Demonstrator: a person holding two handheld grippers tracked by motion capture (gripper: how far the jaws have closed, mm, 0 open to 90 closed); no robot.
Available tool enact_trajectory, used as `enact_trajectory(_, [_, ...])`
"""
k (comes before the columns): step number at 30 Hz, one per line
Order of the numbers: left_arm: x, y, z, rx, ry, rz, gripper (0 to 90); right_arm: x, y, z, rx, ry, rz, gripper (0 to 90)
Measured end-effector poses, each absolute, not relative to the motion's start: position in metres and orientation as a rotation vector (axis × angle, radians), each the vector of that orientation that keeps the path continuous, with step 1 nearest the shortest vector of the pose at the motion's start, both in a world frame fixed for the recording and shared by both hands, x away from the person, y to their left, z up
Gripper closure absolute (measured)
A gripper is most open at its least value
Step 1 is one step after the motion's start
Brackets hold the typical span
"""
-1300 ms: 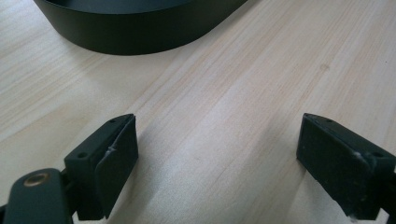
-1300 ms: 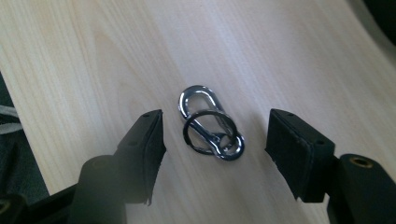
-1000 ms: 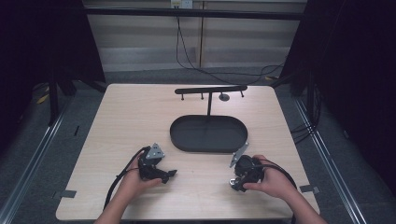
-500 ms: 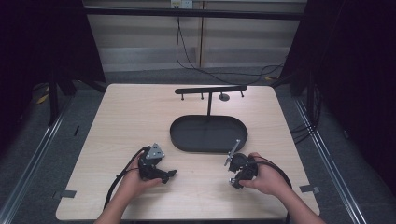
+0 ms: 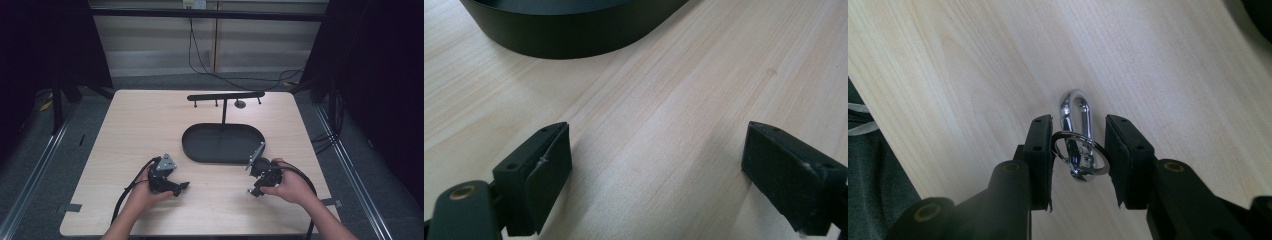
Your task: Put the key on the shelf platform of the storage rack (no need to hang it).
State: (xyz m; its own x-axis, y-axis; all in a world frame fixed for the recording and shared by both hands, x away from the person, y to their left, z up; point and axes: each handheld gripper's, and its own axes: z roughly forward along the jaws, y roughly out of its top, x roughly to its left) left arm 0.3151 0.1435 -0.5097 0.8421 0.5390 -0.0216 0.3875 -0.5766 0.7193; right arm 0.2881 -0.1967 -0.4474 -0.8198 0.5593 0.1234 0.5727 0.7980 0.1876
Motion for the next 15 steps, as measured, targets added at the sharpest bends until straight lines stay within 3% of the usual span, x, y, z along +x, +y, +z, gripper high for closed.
enact_trajectory(15, [0.315,0.144,-0.510,2.255,0.671,0.256,12.4,0.302,-0.198,-0.425,-0.931,-2.936,-0.317,65.6])
